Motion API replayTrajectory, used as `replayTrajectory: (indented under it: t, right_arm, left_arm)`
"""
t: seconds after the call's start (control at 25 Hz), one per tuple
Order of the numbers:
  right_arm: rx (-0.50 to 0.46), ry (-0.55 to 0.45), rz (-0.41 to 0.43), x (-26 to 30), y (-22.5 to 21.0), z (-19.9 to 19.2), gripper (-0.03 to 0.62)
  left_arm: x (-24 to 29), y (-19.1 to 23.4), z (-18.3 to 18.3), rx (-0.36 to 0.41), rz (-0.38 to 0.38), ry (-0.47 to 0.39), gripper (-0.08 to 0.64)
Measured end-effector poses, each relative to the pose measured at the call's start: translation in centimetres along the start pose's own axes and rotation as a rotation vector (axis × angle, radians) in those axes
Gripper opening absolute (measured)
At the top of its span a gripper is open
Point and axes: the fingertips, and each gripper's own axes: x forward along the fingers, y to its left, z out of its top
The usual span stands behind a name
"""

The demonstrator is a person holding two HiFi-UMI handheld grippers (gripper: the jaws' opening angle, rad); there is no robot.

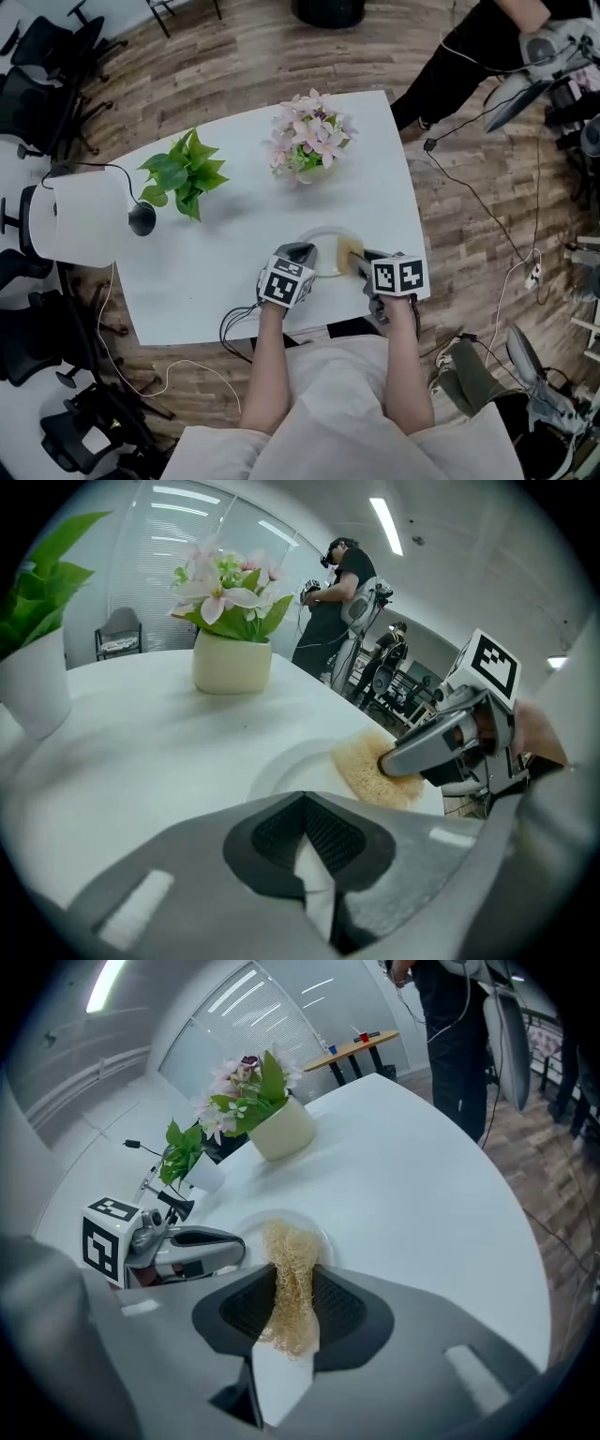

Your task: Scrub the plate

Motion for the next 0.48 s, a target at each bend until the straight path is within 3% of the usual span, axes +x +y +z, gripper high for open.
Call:
replayTrajectory:
  t: [0.2, 0.48]
  right_arm:
    - [-0.065, 0.021, 0.007, -0.1, -0.7, 1.3, 0.135]
    - [-0.107, 0.019, 0.02, 0.2, -0.8, 3.2, 0.132]
  left_arm:
    - [0.0, 0.0, 0.1, -0.012, -0.003, -0.003, 0.0]
    - [-0.2, 0.1, 0.2, -0.043, 0.032, -0.072, 0.0]
